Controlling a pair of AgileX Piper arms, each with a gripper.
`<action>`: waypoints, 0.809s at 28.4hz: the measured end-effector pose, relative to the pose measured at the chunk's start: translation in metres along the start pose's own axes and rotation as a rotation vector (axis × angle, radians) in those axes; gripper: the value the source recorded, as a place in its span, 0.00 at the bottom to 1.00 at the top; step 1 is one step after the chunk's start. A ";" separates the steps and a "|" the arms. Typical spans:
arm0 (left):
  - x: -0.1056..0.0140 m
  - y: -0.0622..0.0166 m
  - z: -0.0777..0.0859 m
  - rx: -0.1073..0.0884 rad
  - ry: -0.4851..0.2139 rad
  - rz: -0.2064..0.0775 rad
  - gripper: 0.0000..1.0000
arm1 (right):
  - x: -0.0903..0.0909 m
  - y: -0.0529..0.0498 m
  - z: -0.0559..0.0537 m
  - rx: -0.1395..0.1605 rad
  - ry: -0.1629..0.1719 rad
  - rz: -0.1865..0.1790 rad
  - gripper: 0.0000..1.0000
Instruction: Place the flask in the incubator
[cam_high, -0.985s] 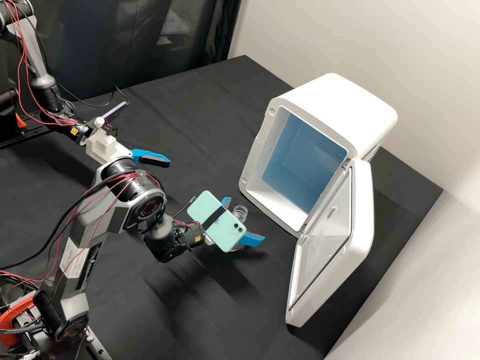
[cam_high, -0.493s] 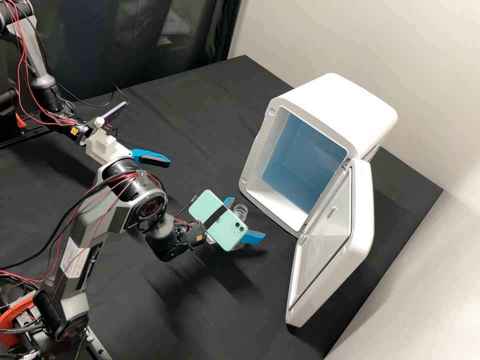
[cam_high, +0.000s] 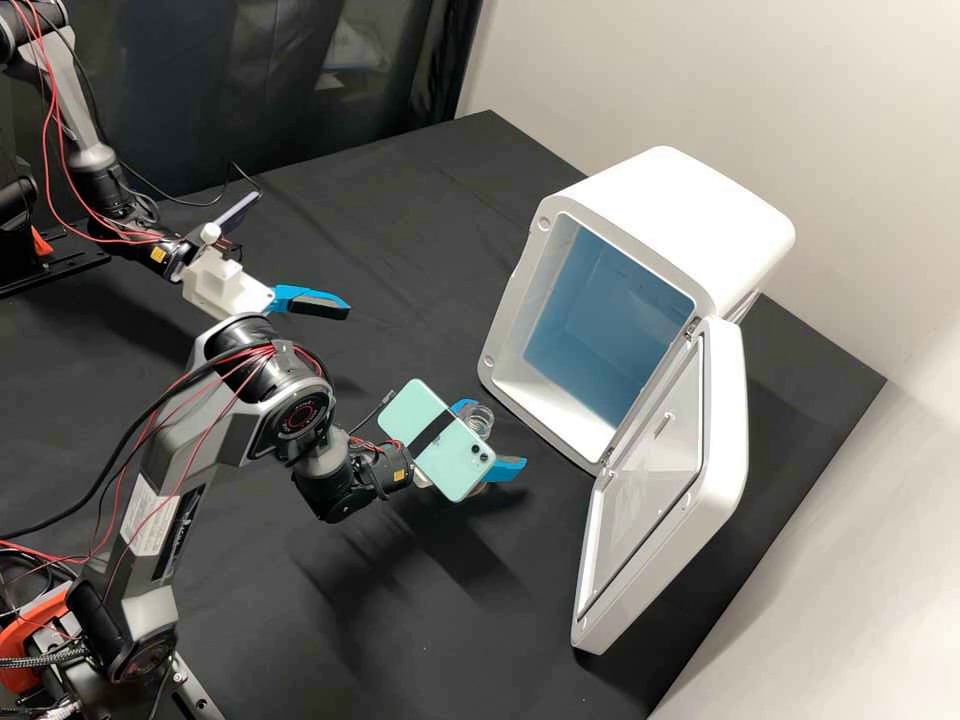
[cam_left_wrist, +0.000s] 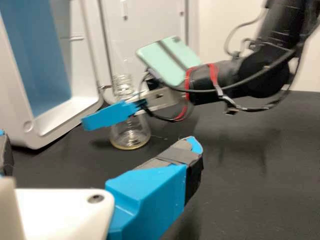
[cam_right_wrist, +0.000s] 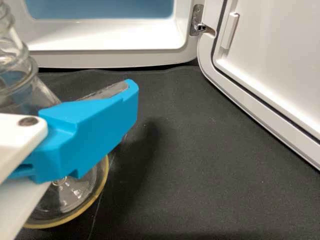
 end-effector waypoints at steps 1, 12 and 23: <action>0.000 -0.0002 -0.001 -0.003 0.004 -0.001 1.00 | 0.000 0.000 0.000 0.000 0.000 0.000 0.00; 0.001 -0.0016 -0.003 -0.005 0.010 -0.005 1.00 | 0.000 0.000 0.000 0.000 0.000 0.000 0.00; 0.001 -0.0015 -0.004 -0.005 0.012 -0.005 1.00 | -0.003 0.000 -0.001 0.006 -0.004 -0.006 0.00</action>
